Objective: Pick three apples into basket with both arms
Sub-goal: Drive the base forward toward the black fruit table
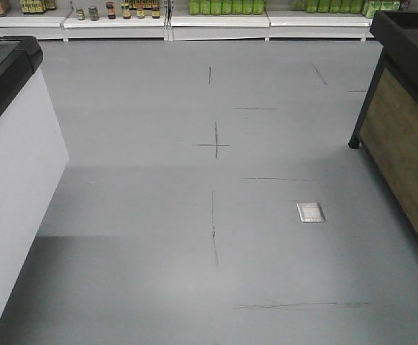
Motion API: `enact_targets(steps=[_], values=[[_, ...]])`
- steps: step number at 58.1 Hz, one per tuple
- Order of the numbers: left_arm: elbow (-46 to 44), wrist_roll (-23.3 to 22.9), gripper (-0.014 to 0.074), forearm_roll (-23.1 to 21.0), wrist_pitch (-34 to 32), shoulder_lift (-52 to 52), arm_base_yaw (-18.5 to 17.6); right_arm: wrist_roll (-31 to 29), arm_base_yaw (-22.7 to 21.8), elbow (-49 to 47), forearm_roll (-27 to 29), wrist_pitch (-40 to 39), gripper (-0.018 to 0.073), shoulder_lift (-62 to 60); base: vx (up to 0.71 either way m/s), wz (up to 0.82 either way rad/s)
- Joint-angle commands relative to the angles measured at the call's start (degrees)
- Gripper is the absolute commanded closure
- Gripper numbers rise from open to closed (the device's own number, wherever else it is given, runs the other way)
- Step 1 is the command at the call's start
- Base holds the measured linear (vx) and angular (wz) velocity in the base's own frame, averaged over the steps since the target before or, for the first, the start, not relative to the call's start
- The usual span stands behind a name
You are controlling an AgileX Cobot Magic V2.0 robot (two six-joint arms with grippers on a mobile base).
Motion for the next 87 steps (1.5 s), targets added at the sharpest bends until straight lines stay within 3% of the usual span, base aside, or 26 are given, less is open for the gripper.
enact_targets(steps=[1,87], values=[[-1.43,-0.37,0.0603,-0.08,-3.94,-0.67,-0.37,-0.44,-0.27,0.67,-0.53,-4.09,0.0564,-0.64,0.0,0.0],[-1.43,-0.37,0.0603,-0.08,-3.94,-0.67,-0.37,-0.44,-0.27,0.67,-0.53,-4.09,0.0564,-0.64,0.0,0.0]])
